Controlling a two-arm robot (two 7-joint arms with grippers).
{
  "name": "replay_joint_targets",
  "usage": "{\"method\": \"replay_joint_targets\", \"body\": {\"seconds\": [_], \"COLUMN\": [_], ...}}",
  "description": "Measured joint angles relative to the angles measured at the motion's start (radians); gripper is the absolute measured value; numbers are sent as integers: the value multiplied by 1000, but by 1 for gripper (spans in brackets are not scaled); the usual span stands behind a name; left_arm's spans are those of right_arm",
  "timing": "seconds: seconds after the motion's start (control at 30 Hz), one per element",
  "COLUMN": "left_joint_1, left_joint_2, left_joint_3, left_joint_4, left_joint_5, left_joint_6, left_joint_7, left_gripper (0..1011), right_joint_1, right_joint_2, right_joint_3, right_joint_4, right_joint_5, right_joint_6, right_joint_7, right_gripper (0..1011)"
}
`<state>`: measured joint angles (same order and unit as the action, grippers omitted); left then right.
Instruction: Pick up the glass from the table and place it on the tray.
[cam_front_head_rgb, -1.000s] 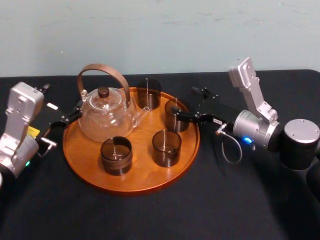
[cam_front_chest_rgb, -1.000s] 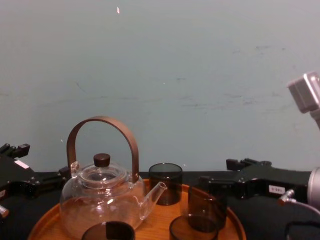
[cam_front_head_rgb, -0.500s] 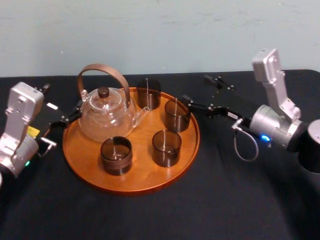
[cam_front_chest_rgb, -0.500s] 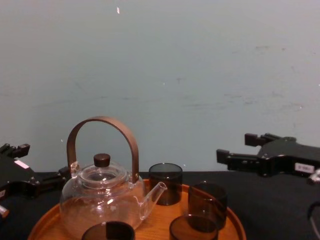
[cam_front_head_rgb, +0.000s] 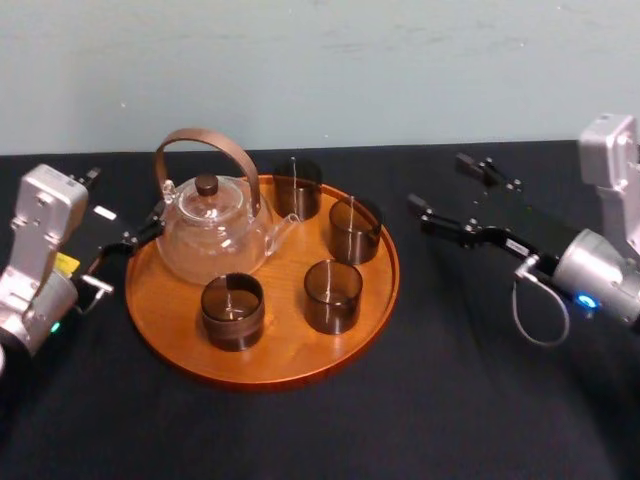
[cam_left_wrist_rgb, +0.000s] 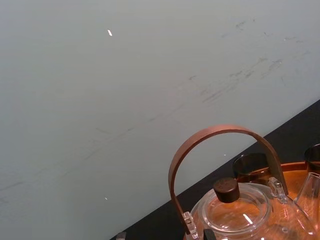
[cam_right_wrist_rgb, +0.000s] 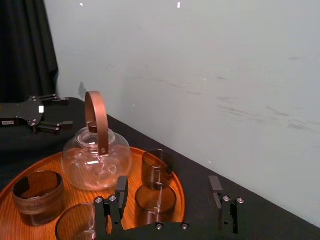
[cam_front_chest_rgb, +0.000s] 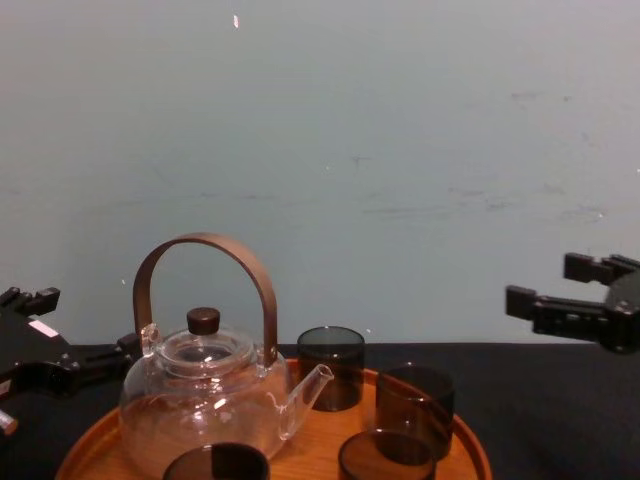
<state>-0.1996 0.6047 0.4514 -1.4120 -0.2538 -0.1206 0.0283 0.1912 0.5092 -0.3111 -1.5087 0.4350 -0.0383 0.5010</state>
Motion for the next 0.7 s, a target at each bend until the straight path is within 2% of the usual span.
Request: {"method": "replay_joint_targets", "body": {"seconds": [0.33,0.5,0.7], "left_joint_1": [0,0,0], "left_joint_2": [0,0,0], "left_joint_3": [0,0,0], "left_joint_4": [0,0,0], "left_joint_5": [0,0,0], "left_joint_6": [0,0,0], "left_joint_7": [0,0,0], "left_gripper": [1001,1002,1001], "right_joint_1": [-101,-133,-145], "right_joint_2": [20,13,-6], "right_joint_3": [61,73,70], "right_joint_4": [-37,-42,-25], "right_joint_5": [25,22,8], "right_joint_6": [-46,-73,-96], "right_joint_7": [-38,-46,-42], "right_gripper": [1002,1002,1002]}}
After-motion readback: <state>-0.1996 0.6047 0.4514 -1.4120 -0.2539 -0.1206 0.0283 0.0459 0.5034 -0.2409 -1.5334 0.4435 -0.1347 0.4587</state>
